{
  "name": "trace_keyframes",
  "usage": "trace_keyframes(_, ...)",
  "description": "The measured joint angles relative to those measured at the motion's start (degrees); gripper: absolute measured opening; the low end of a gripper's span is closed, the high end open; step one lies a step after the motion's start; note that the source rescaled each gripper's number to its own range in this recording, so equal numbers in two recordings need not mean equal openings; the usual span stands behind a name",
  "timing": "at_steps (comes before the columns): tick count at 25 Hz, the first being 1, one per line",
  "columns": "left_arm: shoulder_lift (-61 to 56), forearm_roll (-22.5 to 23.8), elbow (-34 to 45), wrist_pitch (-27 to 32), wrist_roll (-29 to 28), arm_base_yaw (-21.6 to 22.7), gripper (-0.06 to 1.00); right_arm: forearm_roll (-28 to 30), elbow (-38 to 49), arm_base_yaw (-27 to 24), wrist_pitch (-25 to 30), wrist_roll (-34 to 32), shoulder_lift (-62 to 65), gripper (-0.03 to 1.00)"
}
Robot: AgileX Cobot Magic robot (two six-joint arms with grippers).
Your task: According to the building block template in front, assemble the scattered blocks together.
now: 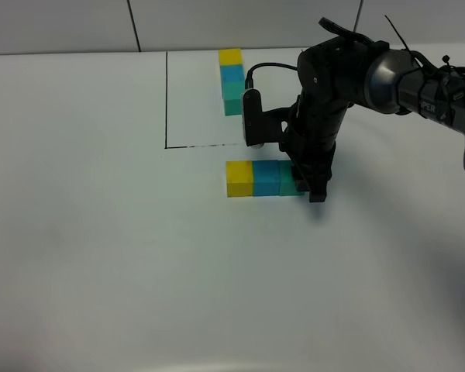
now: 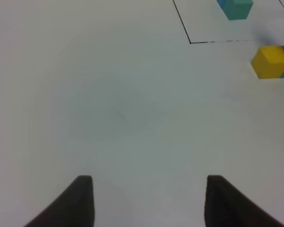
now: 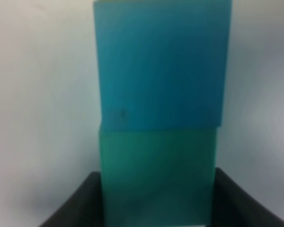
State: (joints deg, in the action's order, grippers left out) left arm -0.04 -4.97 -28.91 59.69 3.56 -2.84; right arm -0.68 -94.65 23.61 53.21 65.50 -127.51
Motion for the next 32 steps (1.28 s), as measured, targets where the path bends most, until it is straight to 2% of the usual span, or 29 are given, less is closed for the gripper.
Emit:
trace_keyframes(3, 0.00, 0.00, 0.00, 0.00, 0.00, 0.00, 0.15, 0.00, 0.00, 0.00, 0.00, -0.05, 0.00, 0.03)
trace_keyframes(5, 0.00, 0.00, 0.00, 0.00, 0.00, 0.00, 0.15, -0.29, 0.00, 0.00, -0.09, -0.20, -0.06, 0.09)
trace_keyframes(8, 0.00, 0.00, 0.00, 0.00, 0.00, 0.00, 0.15, -0.84, 0.12, 0.14, -0.14, -0.27, -0.90, 0.39)
trace_keyframes(11, 0.00, 0.00, 0.00, 0.00, 0.00, 0.00, 0.15, -0.91, 0.12, 0.14, -0.23, -1.17, -0.42, 0.76)
trace_keyframes(14, 0.00, 0.00, 0.00, 0.00, 0.00, 0.00, 0.15, -0.67, 0.12, 0.14, -0.18, -2.28, 1.08, 0.95)
trace_keyframes(17, 0.00, 0.00, 0.00, 0.00, 0.00, 0.00, 0.15, 0.68, 0.12, 0.14, 0.92, -4.53, 3.11, 0.98)
trace_keyframes(21, 0.00, 0.00, 0.00, 0.00, 0.00, 0.00, 0.15, 1.70, 0.12, 0.16, 4.51, -7.82, 5.82, 0.98)
trace_keyframes(27, 0.00, 0.00, 0.00, 0.00, 0.00, 0.00, 0.15, 3.43, 0.58, 0.16, 6.85, -15.32, 8.66, 0.98)
trace_keyframes(32, 0.00, 0.00, 0.00, 0.00, 0.00, 0.00, 0.15, 3.30, 6.18, 0.11, 5.11, -18.50, 13.27, 0.98)
